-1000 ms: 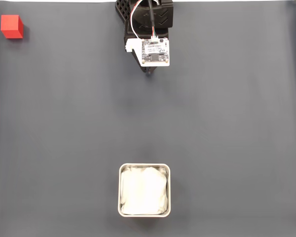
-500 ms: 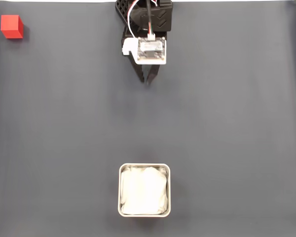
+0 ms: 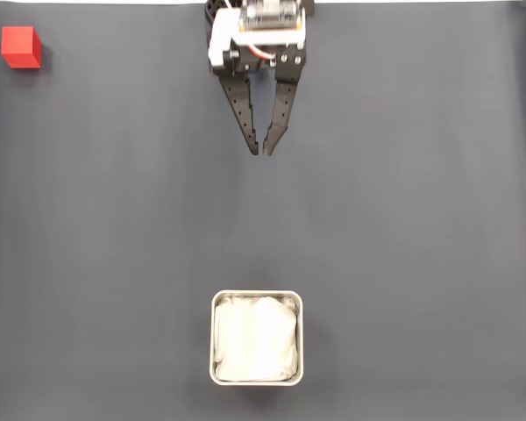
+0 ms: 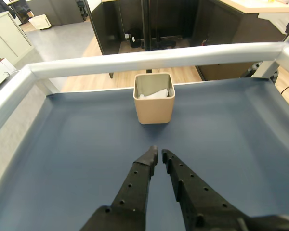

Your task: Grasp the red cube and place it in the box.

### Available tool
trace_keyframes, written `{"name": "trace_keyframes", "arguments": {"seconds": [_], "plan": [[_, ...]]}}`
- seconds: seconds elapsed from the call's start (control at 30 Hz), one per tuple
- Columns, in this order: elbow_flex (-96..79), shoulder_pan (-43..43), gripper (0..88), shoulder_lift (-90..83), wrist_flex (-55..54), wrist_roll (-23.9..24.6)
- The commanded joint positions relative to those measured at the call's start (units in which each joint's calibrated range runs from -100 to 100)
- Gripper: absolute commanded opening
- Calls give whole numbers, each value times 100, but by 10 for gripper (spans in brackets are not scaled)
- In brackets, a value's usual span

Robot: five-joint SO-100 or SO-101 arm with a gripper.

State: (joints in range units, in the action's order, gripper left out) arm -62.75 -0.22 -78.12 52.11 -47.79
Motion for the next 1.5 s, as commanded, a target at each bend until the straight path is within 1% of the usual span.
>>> {"name": "trace_keyframes", "arguments": {"seconds": [0.0, 0.17, 0.47, 1.13, 1.47], "plan": [[983, 15, 0, 567, 232, 24], [1822, -6, 0, 1174, 568, -10], [2744, -255, 0, 1884, 970, 78], [3492, -922, 0, 2144, 1732, 313], [3592, -1391, 0, 2196, 1806, 361]]}}
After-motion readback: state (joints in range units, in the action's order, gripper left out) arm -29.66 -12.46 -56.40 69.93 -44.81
